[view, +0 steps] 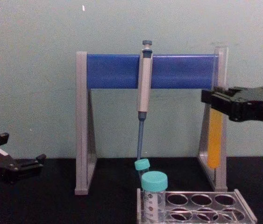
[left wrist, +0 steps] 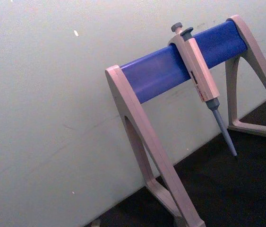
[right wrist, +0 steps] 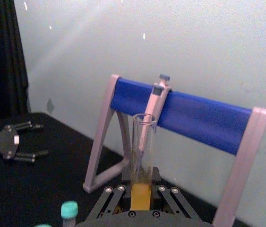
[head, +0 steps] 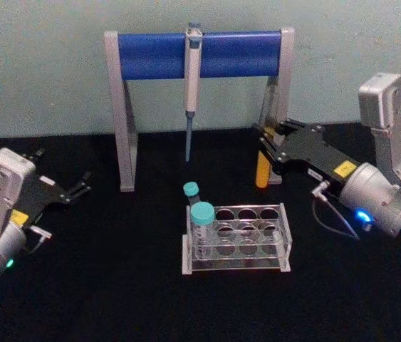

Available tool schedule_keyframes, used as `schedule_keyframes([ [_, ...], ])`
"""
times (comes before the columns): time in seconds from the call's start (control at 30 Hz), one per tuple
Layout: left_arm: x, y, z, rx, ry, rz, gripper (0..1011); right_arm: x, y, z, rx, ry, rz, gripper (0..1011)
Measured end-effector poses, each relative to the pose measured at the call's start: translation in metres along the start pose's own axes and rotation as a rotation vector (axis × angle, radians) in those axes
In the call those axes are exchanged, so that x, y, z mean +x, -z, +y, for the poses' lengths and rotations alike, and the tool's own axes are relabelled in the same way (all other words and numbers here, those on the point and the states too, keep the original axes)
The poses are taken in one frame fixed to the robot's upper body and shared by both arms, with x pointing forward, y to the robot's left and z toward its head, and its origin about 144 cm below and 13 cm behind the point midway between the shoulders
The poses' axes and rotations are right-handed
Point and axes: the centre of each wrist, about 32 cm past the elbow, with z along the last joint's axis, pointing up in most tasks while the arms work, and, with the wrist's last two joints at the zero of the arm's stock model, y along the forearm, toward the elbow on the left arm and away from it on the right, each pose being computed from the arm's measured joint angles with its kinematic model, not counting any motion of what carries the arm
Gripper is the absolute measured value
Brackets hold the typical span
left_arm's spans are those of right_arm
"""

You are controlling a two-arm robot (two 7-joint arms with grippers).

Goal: Pick up the test tube from the test tube rack, shake it, then place it back into the test tube rack.

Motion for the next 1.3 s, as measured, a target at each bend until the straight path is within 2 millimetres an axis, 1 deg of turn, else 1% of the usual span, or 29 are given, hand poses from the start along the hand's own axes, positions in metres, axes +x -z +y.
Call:
schedule_keyframes([
  [0.2,0.0,0.0,0.0,0.0,0.0,0.0,1001,-0.001,-0.004,-0.017,-0.056,-0.036,0.028,227],
  [0.3,0.0,0.0,0.0,0.0,0.0,0.0,1002,-0.003,-0.007,-0.022,-0.072,-0.081,0.053,227],
  [0.4,0.0,0.0,0.0,0.0,0.0,0.0,1001,-0.005,-0.006,-0.023,-0.078,-0.132,0.076,227],
  [0.47,0.0,0.0,0.0,0.0,0.0,0.0,1001,-0.007,-0.006,-0.021,-0.075,-0.154,0.086,226],
  [0.63,0.0,0.0,0.0,0.0,0.0,0.0,1002,-0.013,-0.001,-0.006,-0.015,-0.171,0.103,227],
  [0.67,0.0,0.0,0.0,0.0,0.0,0.0,1001,-0.013,-0.001,-0.006,-0.015,-0.171,0.103,227],
  [0.8,0.0,0.0,0.0,0.0,0.0,0.0,1001,-0.017,0.002,0.008,0.04,-0.101,0.08,226],
  [0.93,0.0,0.0,0.0,0.0,0.0,0.0,1002,-0.018,0.003,0.016,0.062,-0.026,0.05,226],
  [1.1,0.0,0.0,0.0,0.0,0.0,0.0,1001,-0.016,0.004,0.019,0.056,0.048,0.026,227],
  [1.3,0.0,0.0,0.0,0.0,0.0,0.0,1001,-0.013,0.005,0.018,0.049,0.071,0.018,227],
])
